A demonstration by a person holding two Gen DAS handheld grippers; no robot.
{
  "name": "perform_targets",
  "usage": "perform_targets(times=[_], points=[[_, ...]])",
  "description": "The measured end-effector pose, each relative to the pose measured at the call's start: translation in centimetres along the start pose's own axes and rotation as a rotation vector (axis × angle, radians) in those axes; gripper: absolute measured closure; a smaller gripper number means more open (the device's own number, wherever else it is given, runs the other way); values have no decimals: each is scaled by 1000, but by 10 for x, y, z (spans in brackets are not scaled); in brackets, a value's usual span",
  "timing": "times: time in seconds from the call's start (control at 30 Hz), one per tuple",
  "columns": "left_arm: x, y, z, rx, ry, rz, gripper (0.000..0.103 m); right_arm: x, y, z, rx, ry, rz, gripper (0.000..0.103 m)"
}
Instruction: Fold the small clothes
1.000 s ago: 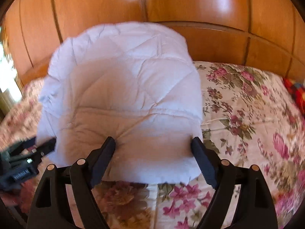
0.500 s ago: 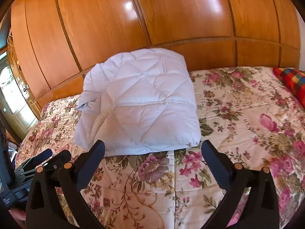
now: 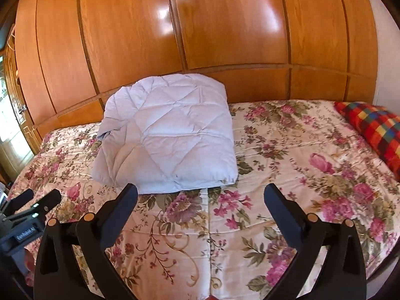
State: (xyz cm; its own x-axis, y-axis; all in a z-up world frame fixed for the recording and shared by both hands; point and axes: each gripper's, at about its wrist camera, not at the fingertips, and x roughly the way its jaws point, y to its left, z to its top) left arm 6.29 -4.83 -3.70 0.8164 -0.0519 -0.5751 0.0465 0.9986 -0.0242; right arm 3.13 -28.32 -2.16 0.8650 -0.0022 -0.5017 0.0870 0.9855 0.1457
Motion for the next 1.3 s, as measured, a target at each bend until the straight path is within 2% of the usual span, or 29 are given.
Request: perform_targets(times=[0.1, 0.23, 0.33, 0.53, 1.3], points=[[-6, 4, -2, -20, 4, -9, 4, -10, 1, -2, -6, -27, -15, 2], [-12, 9, -5, -56, 1, -76, 4, -19, 3, -3, -24, -43, -9, 2], [-14, 10, -7, -65, 8, -55, 4, -24, 5, -4, -36, -56, -15, 2], [-23, 4, -9, 3, -27, -16, 4, -25, 7, -5, -37, -59, -12, 2], [-25, 5, -10, -8, -17, -26, 4, -20, 17, -9, -74, -53, -4, 2]])
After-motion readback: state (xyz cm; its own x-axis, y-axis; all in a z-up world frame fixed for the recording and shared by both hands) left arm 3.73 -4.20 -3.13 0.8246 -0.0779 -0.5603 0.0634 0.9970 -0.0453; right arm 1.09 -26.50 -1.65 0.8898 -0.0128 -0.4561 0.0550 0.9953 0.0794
